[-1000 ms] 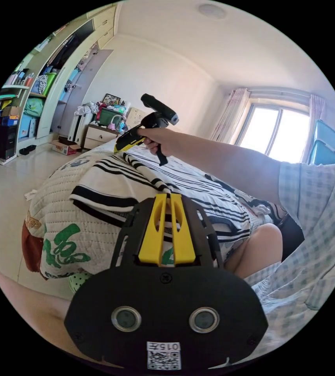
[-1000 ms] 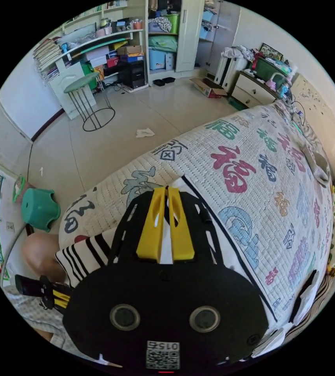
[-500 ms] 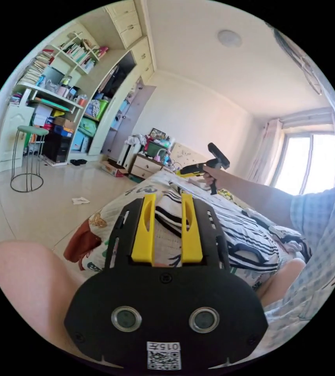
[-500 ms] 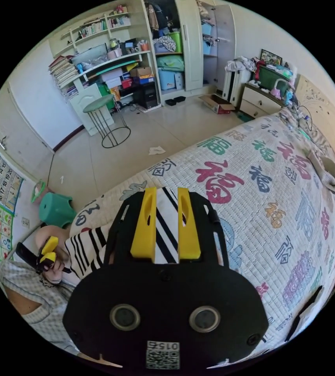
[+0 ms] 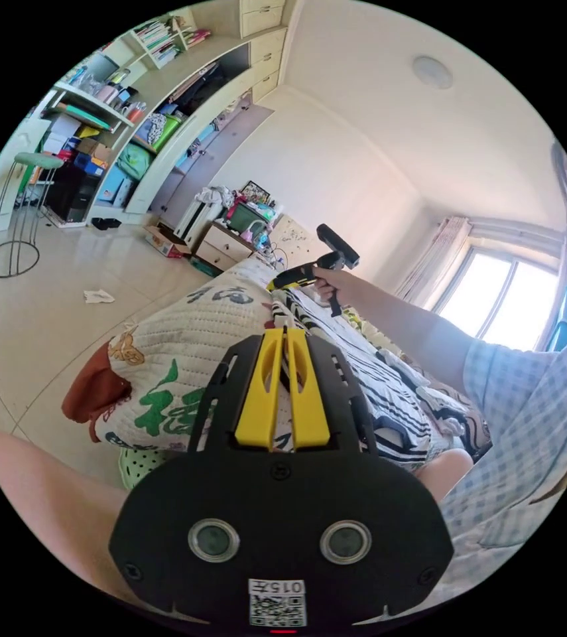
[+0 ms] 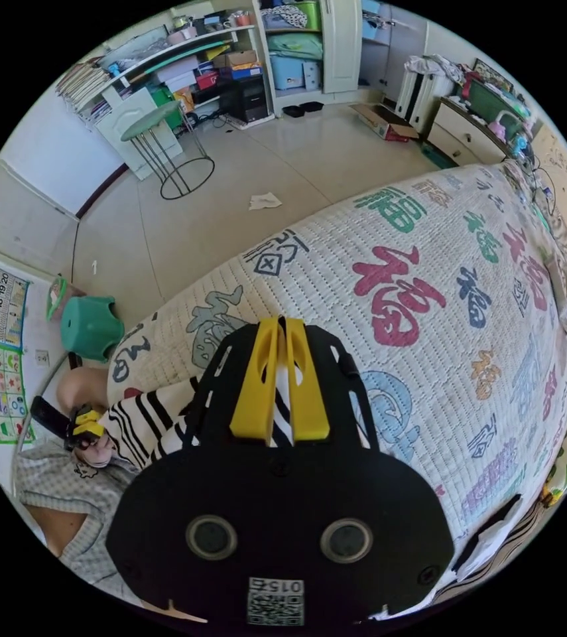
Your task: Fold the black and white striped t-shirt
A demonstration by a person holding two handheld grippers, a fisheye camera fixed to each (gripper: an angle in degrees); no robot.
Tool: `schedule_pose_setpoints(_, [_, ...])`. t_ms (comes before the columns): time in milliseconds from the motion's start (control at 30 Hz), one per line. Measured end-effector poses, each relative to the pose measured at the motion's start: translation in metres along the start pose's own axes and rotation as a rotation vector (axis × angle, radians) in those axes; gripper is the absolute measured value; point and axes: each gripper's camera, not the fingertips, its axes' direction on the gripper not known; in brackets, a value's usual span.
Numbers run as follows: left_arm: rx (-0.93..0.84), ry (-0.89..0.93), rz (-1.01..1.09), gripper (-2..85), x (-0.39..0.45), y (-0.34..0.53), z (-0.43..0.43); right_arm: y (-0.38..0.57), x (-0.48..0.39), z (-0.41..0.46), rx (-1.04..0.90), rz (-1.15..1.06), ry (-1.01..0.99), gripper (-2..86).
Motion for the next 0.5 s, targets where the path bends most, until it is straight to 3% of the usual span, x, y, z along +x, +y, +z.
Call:
schedule_pose_setpoints(200, [0.124, 0.023, -0.016, -0.4, -0.005, -0.014, -0.056, -0.006, -0.003, -0.074, 0.163, 0.043, 0.036, -0.6])
schedule_pose_setpoints(333, [0.248, -0.001, 0.005, -0.3, -0.01, -0.038, -0.11, -0.007, 0.003, -0.138, 0.34, 0.063, -0.166, -0.7])
schedule_pose_setpoints(500, [0.214, 0.112, 0.08, -0.3, 0.001, -0.035, -0.136, 0.034, 0.023, -0.195, 0.39, 0.035, -0.163, -0.6])
